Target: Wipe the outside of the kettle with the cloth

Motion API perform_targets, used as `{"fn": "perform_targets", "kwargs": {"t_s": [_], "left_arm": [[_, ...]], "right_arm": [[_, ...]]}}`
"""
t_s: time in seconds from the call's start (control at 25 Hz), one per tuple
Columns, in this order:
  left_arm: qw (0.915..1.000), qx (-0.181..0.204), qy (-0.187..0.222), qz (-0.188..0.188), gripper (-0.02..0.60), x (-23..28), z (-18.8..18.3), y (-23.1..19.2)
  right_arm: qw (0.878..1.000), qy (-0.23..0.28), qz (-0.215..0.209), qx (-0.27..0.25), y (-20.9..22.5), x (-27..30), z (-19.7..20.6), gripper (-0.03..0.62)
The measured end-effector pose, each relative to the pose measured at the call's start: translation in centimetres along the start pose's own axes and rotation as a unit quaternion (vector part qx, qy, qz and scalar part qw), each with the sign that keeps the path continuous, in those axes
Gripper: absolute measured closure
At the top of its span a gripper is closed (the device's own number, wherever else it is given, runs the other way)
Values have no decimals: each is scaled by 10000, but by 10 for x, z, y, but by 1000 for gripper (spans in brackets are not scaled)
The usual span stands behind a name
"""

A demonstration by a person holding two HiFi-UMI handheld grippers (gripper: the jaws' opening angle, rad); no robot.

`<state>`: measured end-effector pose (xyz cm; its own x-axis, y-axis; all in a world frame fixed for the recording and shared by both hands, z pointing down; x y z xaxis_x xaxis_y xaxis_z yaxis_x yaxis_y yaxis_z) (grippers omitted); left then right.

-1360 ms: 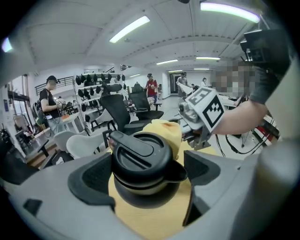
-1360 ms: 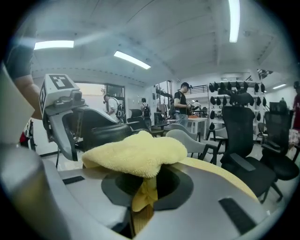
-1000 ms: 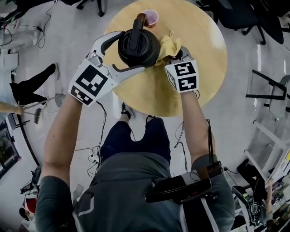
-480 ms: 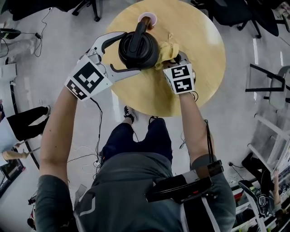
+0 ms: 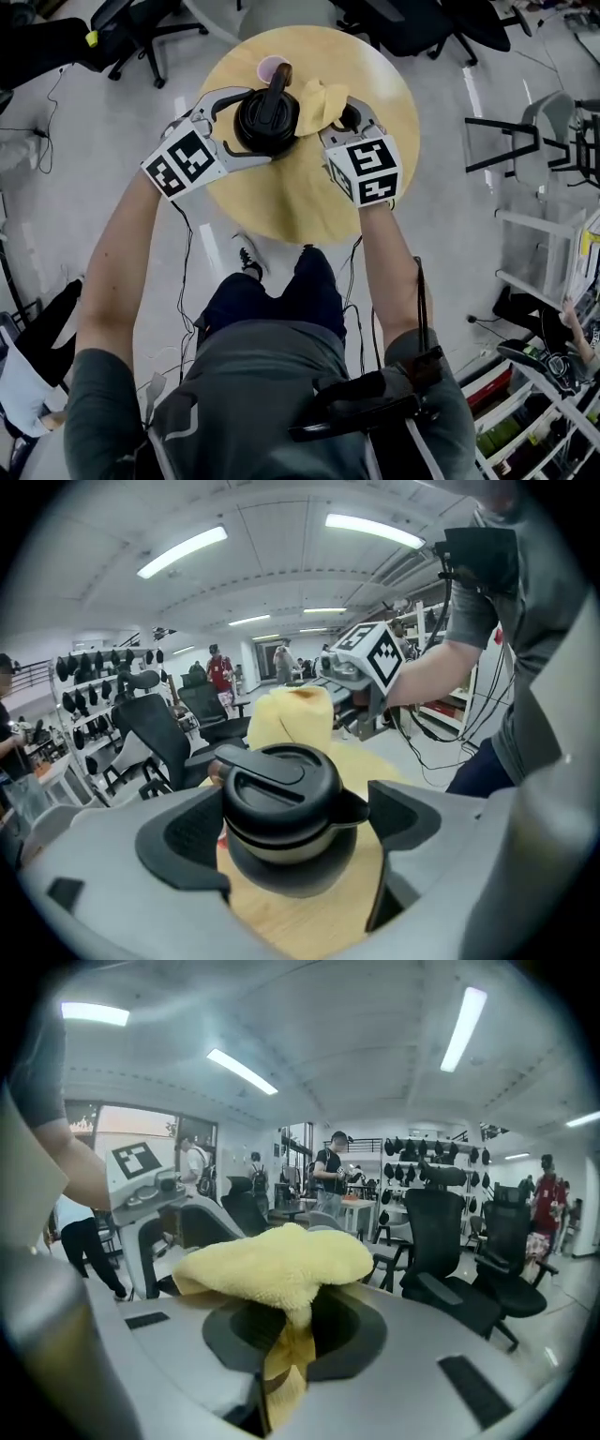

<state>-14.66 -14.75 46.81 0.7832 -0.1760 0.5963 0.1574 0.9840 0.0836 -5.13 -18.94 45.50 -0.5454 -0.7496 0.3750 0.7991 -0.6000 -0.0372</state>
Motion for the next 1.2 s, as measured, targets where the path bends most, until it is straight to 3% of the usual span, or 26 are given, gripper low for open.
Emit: {"fn": "perform_targets", "kwargs": {"t_s": [0.16, 0.32, 0.44, 0.52, 0.64, 0.8, 0.92, 1.2], "left_arm": [[9996, 183, -77, 219, 112, 9, -12, -2], [9996, 119, -238, 29, 113, 9, -20, -3], [9987, -114, -372, -322, 112, 11, -20, -6], [9960, -558, -215, -660, 112, 12, -25, -8], [9835, -1299, 52, -1256, 114, 11, -31, -13], [9759, -1203, -184, -1812, 115, 13, -25, -17], [9776, -1062, -287, -1795, 130, 13, -23, -18], [9866, -880, -125, -1370, 133, 9, -20, -19]], "right_arm": [[9999, 37, -92, -54, 14, 7, -2, 531], [9988, -115, -408, -254, 21, 31, 17, 532], [9979, -268, -567, -154, 25, 44, 44, 533], [9959, -495, -743, -131, 26, 52, 66, 533], [9916, -840, -959, -236, 20, 64, 101, 533], [9861, -1177, -1138, -303, 14, 74, 139, 533], [9822, -1291, -1270, -499, 12, 75, 154, 533], [9815, -1295, -1352, -409, 12, 68, 150, 533]]}}
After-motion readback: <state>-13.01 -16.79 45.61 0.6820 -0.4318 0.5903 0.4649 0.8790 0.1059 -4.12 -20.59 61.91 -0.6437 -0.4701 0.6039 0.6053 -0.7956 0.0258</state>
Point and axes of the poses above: the fingertips, and each gripper's own axes: x forward along the fingers, y to its right, z out of its underside, the point moved 2 cm from there along -x, backward along the fingers, and after that the axes turned 4 degrees about z, right-handed, at the moved point
